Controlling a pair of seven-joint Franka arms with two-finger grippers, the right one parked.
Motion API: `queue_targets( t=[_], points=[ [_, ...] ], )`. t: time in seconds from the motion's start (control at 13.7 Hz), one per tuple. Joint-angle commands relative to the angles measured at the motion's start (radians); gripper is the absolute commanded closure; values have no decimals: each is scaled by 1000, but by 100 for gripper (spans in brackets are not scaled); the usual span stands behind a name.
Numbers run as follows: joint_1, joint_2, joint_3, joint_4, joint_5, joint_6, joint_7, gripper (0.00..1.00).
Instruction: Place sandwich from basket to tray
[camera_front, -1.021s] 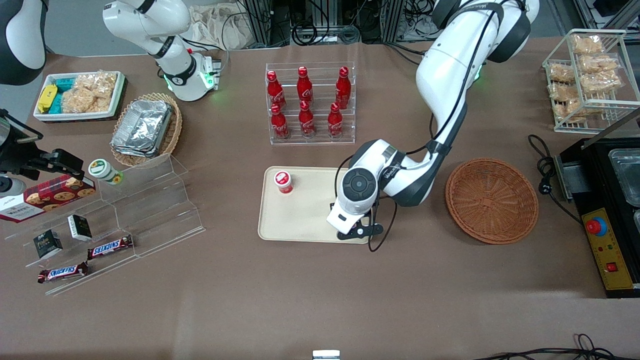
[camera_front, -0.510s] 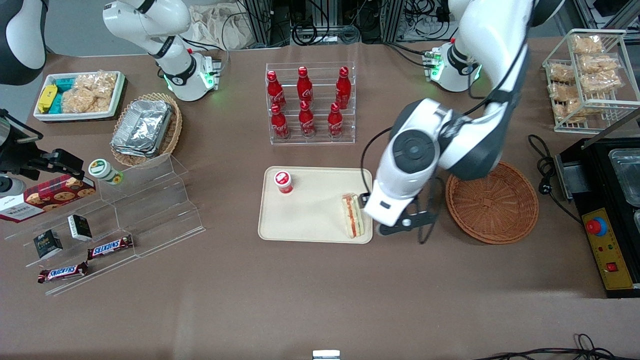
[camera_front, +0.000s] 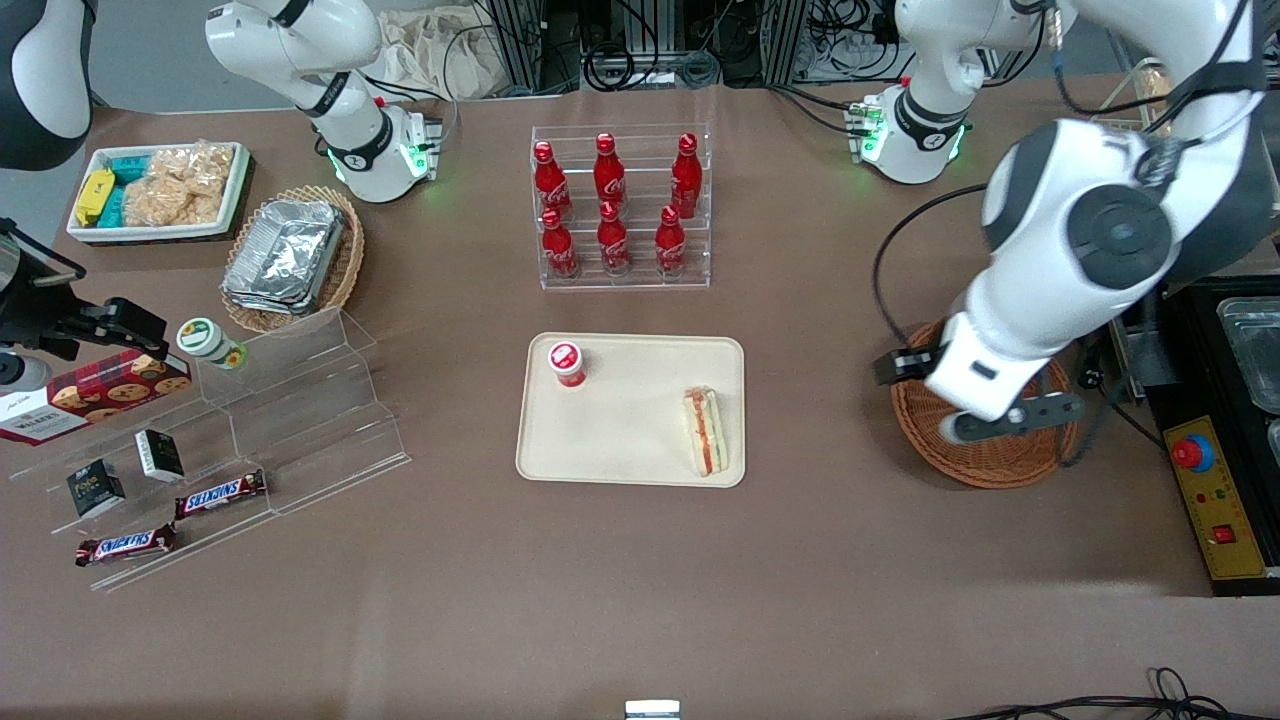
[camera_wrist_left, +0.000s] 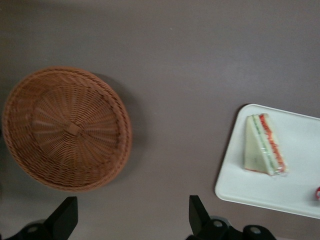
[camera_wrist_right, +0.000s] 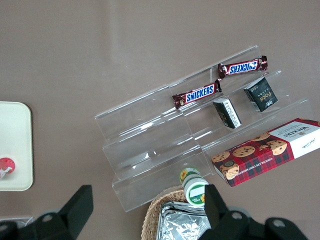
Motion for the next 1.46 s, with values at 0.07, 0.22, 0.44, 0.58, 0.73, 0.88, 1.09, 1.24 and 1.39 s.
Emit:
queue_targets(
  t=[0.07,0.22,0.44,0.58,0.73,0.88,1.09,1.24,1.39],
  points=[
    [120,-236,-5,-269,-43,81,178,0],
    [189,-248,-2,-263,-43,74,267,0],
    [273,-189,-2,-135,-43,31,410,0],
    [277,-108,4,-5,-40,-50,405,0],
    [288,-37,12,88,-37,-136,404,0],
    [290,-24,19,102,-31,-147,404,0],
    [288,-17,36,102,-26,-147,404,0],
    [288,-17,38,103,-25,-146,404,0],
    [288,-17,38,106,-20,-147,407,0]
  ],
)
